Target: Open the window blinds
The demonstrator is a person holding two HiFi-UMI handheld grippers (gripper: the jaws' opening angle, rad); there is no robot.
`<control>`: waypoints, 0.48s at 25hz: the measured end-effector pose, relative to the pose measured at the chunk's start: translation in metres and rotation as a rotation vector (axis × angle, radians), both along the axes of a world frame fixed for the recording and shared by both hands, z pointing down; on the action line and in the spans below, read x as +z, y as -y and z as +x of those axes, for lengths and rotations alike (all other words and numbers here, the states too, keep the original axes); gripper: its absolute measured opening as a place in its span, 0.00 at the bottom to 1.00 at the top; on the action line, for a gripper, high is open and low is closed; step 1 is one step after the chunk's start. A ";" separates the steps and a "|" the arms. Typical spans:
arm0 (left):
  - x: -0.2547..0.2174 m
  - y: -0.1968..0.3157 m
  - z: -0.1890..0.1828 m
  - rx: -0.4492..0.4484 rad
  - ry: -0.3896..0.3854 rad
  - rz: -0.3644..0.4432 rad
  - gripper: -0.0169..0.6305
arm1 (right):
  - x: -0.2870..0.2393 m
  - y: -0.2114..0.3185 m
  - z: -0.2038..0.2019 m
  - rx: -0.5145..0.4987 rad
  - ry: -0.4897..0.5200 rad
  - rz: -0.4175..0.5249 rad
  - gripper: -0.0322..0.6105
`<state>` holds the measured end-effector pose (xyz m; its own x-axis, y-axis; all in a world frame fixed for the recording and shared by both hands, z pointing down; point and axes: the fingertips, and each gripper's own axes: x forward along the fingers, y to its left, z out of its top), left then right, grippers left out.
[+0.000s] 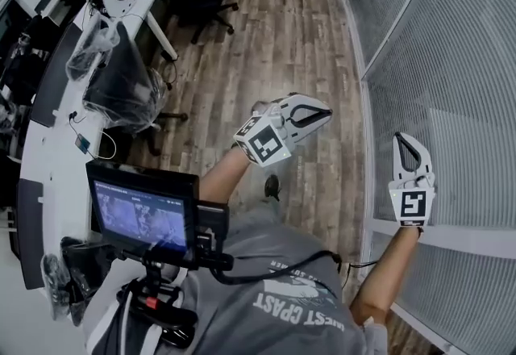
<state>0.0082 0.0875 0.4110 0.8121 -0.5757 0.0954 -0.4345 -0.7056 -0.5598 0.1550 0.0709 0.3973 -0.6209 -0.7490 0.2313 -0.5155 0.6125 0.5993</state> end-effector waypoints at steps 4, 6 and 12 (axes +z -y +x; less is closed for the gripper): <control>0.004 0.069 -0.014 0.023 -0.023 0.009 0.03 | 0.002 0.063 -0.012 0.033 -0.003 0.003 0.04; -0.004 0.109 -0.025 0.031 -0.052 0.019 0.03 | -0.003 0.098 -0.020 0.049 -0.018 0.021 0.04; -0.011 0.197 -0.051 0.059 -0.076 0.029 0.03 | -0.008 0.177 -0.047 0.080 -0.003 0.024 0.04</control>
